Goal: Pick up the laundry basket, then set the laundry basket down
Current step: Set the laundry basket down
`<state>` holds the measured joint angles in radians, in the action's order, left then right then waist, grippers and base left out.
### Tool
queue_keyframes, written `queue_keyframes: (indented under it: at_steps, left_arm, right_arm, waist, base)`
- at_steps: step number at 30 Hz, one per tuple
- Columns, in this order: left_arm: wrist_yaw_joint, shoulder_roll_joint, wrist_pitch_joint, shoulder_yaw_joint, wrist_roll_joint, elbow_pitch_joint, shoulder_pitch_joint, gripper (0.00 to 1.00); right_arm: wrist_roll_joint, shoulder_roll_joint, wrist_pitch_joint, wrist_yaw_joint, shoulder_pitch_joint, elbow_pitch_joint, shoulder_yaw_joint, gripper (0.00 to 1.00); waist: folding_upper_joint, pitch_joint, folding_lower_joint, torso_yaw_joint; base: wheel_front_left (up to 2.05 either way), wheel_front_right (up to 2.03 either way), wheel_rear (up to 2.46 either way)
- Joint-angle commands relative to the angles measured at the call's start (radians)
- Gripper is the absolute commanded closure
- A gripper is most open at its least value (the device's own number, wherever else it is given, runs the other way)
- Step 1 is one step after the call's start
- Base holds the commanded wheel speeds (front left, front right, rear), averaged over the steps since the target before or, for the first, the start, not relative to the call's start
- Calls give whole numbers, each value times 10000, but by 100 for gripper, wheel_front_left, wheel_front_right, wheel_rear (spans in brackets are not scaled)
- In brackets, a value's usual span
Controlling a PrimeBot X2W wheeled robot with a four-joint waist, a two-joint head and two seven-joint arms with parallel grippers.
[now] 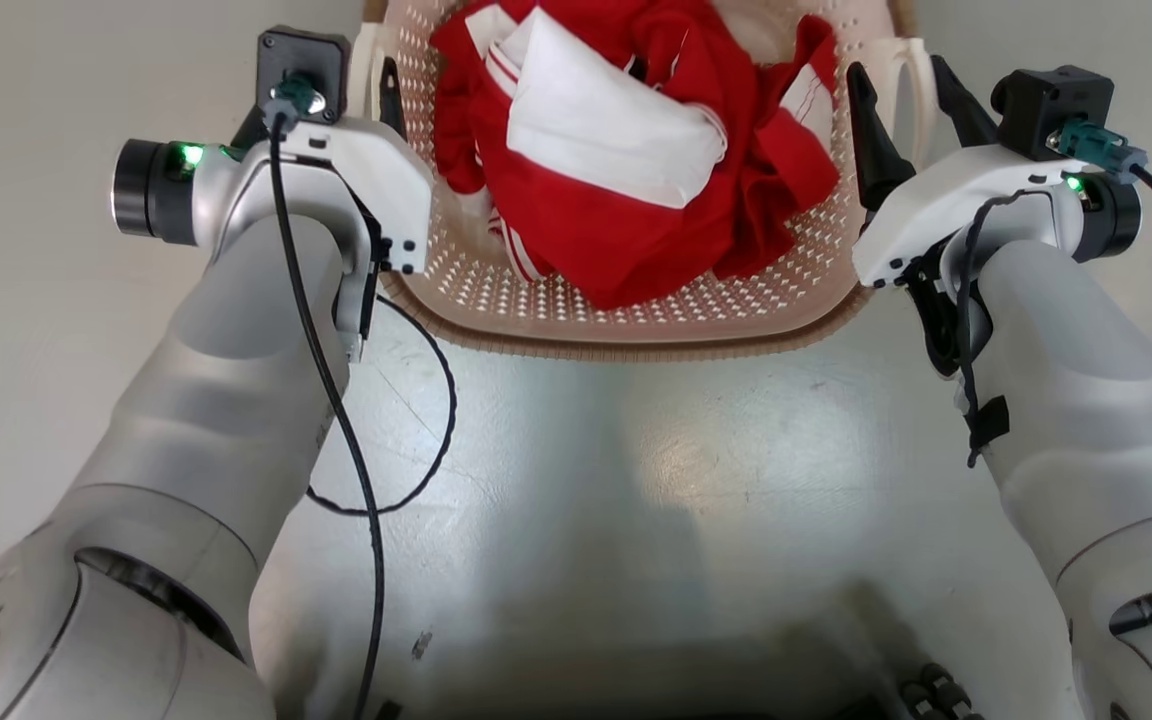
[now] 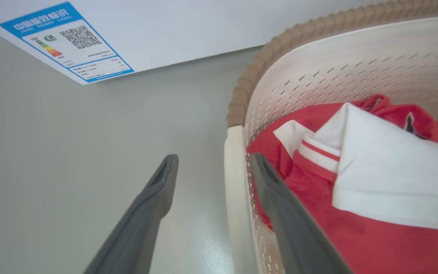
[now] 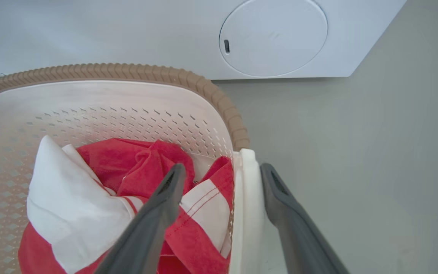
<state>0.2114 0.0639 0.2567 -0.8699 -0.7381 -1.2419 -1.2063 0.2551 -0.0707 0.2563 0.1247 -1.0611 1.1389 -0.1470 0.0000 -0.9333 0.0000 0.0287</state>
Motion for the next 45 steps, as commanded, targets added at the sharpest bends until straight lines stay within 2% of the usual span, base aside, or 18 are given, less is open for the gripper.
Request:
queue_keyframes:
  at_steps: [1,8,15,18,31,45]
  left_arm:
    - [64,239,51,133,84,113,270,0]
    - [150,358,51,418,446,680,813,0]
    - [311,580,51,1511,932,2178,2033,0]
    - [345,687,51,2296,1452,3062,3035,0]
    - [-371,497,51,4548,2896,4439,6011,0]
    - [-1034,242,51,6250,3954,5361,8121,0]
  right_arm:
    - [-58,204,55,60,534,-211,-84,0]
    - [-217,204,55,60,917,-732,268,0]
    - [-554,204,55,60,1751,-1425,771,0]
    - [-959,204,55,60,2438,-1950,1015,0]
    - [-1944,204,55,60,4715,-3357,1462,0]
    - [-2369,174,55,60,6444,-4181,1664,0]
  waist:
    - [0,142,0,31]
    - [0,1076,0,107]
    - [0,2655,0,79]
    - [0,3779,0,-2]
    - [0,7048,0,-352]
    - [0,9009,0,-713]
  base:
    - [0,0,0]
    - [0,0,0]
    - [0,0,0]
    - [0,0,0]
    - [0,0,0]
    - [0,0,0]
